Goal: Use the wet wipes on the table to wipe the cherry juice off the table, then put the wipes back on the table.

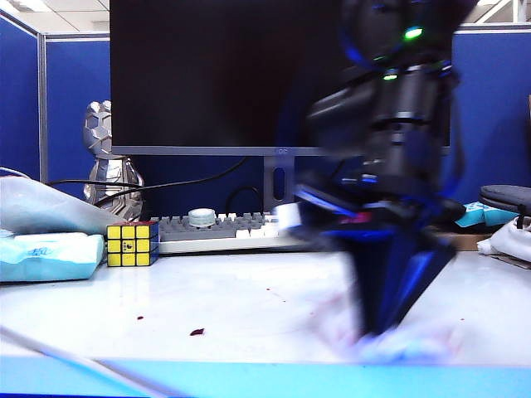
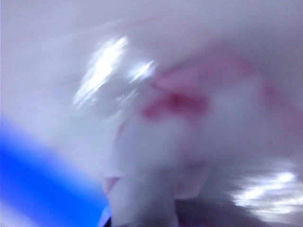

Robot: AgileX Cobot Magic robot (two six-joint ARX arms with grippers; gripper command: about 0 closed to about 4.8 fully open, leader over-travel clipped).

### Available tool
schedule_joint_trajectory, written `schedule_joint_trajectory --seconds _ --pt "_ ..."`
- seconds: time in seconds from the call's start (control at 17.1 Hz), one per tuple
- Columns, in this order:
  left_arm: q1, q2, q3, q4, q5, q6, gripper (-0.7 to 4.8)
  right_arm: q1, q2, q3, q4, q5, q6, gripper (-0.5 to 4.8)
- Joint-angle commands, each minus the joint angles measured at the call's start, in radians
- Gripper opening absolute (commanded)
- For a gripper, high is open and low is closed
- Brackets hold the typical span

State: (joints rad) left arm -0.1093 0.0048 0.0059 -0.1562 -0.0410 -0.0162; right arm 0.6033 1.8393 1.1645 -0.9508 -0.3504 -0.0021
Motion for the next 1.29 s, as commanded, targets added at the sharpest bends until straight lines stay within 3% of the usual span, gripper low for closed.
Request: schedule_joint_trajectory --seconds 0.06,0.18,0.29,0.47,0.59,0.7,0.88,1.11,1.23,1.29 --pt "0.001 -0.003 -0.001 -0.014 0.001 0.002 0.04 0.062 0.016 -0.012 -0.003 0.057 0.024 -0.05" --pt "0.001 -0.003 -0.001 -0.014 0.000 0.002 0.04 0.052 0.016 -0.012 -0.003 0.192 0.056 -0.05" --pt "0.001 -0.003 -0.001 -0.014 0.000 0.002 0.04 -0.032 0.019 -0.013 -0.004 0.340 0.063 -0.05" --pt "0.001 -0.003 -0.001 -0.014 0.000 0.002 0.04 -0.146 0.020 -0.012 0.047 0.413 0.060 -0.05" --pt "0.001 -0.003 -0.001 -0.014 0.000 0.002 0.04 -0.219 0.019 0.011 0.106 0.343 0.027 -0.05" --pt "0.001 -0.003 -0.001 -0.014 0.001 0.002 0.04 -0.213 0.019 0.053 0.129 0.284 0.019 -0.05" --pt "0.001 -0.003 -0.001 -0.014 0.000 0.002 0.04 -0.167 0.020 0.148 0.170 0.274 0.031 -0.05" --pt "0.001 -0.003 -0.001 -0.014 0.002 0.002 0.04 -0.146 0.027 0.172 0.097 0.269 0.062 -0.05" --pt "0.001 -0.003 -0.001 -0.014 0.001 0.002 0.04 -0.144 0.042 0.172 0.011 0.180 0.047 -0.05" --pt "0.001 -0.003 -0.001 -0.014 0.000 0.002 0.04 -0.140 0.045 0.172 -0.020 0.183 0.047 -0.05"
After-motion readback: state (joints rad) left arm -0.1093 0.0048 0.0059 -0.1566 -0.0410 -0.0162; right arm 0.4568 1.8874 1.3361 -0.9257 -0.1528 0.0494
